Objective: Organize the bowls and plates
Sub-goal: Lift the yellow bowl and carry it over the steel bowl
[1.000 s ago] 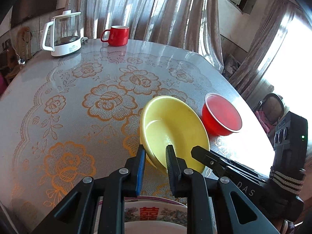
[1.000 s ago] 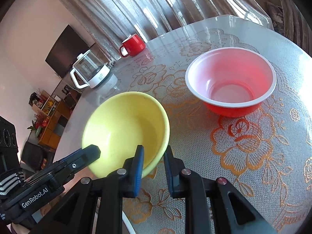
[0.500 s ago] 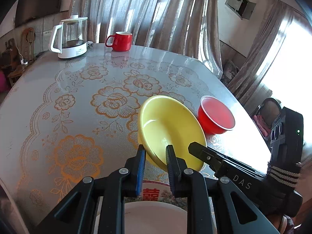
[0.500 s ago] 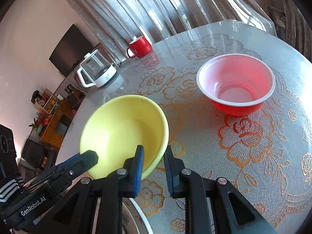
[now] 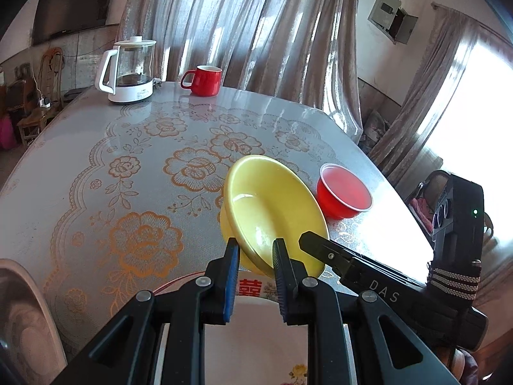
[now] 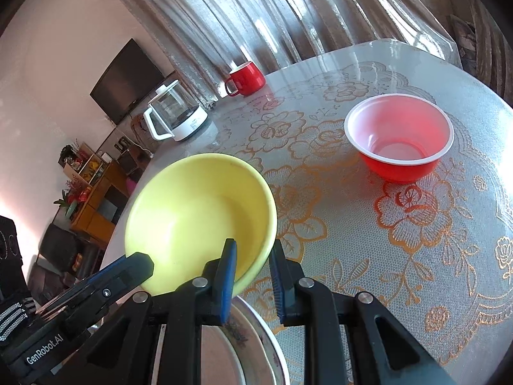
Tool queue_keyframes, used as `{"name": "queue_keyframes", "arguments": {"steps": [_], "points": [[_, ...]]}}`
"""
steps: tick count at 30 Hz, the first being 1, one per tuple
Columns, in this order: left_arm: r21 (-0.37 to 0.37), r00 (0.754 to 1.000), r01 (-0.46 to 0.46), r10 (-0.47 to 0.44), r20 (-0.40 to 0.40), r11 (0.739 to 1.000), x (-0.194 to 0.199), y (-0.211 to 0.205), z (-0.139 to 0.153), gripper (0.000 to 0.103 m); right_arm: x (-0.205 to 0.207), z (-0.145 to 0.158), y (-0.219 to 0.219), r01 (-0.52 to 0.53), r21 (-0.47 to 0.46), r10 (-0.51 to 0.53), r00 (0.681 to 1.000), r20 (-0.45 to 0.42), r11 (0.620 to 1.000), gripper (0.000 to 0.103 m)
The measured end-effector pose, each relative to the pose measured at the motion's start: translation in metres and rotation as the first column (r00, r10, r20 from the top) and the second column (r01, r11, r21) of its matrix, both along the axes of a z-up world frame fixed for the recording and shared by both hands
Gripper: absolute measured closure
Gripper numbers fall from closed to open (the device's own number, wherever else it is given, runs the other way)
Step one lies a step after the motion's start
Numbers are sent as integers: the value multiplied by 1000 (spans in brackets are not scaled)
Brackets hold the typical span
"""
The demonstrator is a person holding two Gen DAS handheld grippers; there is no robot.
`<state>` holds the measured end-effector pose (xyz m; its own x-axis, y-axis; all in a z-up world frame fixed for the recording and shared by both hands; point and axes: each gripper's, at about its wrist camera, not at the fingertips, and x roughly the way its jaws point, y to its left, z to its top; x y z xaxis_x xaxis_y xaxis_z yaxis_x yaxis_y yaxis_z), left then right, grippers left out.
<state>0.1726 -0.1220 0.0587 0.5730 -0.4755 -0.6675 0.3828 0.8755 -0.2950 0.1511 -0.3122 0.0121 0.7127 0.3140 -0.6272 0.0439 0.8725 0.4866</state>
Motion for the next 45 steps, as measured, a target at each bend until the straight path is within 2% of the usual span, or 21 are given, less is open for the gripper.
{"name": "queue_keyframes", "arguments": {"steps": [28, 36, 45], "points": [[-98, 994, -106, 107, 9, 990, -60, 91, 7, 82, -28, 17, 78, -154, -23, 154, 987, 38, 988, 84], [-111, 990, -140, 142, 13, 984, -81, 121, 6, 82, -33, 16, 112, -222, -32, 223, 974, 36, 975, 84], [-126, 974, -224, 226, -3, 966, -99, 169, -1, 82, -33, 17, 162, -329, -32, 330, 943, 37, 944, 84]]}}
